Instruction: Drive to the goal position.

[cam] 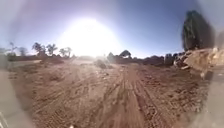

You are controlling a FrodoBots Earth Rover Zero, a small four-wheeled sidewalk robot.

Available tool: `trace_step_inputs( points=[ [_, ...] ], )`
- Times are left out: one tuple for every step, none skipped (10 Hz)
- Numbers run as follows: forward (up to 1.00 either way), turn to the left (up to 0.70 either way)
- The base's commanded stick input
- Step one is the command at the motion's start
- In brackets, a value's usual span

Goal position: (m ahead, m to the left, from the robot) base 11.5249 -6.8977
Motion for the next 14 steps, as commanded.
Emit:
trace_step_inputs(
  points=[
    [0.50, 0.00],
    [0.50, 0.00],
    [0.50, 0.00],
    [0.50, 0.00],
    [0.50, 0.00],
    [0.50, 0.00],
    [0.50, 0.00],
    [0.50, -0.32],
    [0.50, -0.50],
    [0.50, -0.35],
    [0.50, -0.12],
    [0.50, 0.00],
    [0.50, -0.01],
    [0.50, -0.05]
  ],
)
